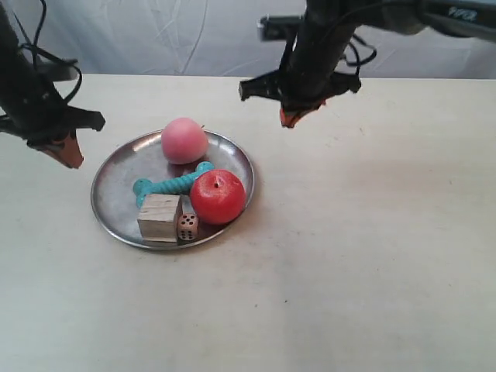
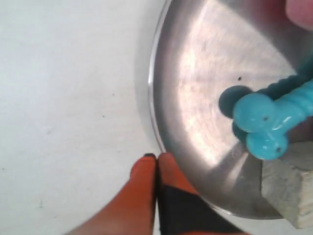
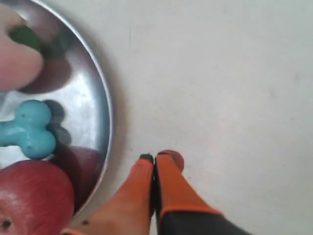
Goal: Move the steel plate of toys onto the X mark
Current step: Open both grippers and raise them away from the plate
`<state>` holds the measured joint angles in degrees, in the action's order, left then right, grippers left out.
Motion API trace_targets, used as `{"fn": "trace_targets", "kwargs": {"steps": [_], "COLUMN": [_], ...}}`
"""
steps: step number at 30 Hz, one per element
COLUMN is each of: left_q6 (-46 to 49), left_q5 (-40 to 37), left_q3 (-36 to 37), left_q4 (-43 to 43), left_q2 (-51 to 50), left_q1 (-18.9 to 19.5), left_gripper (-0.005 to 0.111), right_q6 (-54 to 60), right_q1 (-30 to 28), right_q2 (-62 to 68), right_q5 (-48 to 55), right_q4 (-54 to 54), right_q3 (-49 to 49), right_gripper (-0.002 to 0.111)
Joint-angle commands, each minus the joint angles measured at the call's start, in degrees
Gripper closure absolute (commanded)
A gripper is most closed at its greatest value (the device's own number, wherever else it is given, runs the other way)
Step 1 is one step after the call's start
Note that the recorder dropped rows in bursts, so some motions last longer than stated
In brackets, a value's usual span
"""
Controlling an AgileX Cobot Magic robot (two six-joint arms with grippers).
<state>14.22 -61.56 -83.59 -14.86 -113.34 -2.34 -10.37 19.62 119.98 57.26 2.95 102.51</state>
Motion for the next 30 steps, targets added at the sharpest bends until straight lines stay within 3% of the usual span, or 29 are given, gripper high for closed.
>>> {"fn": "trace_targets", "kwargs": {"steps": [1, 7, 17, 23, 30], "left_q6": [3.6, 11.5, 27.3, 28.2, 28.2], "left_q5": [3.8, 13.3, 24.6, 25.9, 25.7], "left_q3": [1.1, 10.3, 32.0, 39.1, 39.9], "left_q4": [-3.8, -12.5, -29.5, -30.2, -29.1], "left_q2": [9.6, 27.3, 54.4, 60.1, 60.6], "left_q1": [0.1, -0.1, -0.1, -0.1, -0.1], "left_gripper": [0.106, 0.106, 0.106, 0.106, 0.106], "right_q6": [-0.3, 0.6, 2.0, 2.0, 1.6], "right_q1": [-0.1, -0.1, -0.1, -0.1, -0.1], "right_q2": [-10.3, -27.3, -59.0, -72.7, -80.7], "right_q5": [-0.4, -5.7, -21.7, -28.4, -16.9], "right_q4": [-2.9, -1.9, -2.9, -2.9, -2.3], "right_q3": [-0.9, -12.5, -47.6, -60.9, -63.3], "right_gripper": [0.107, 0.107, 0.107, 0.107, 0.107]}}
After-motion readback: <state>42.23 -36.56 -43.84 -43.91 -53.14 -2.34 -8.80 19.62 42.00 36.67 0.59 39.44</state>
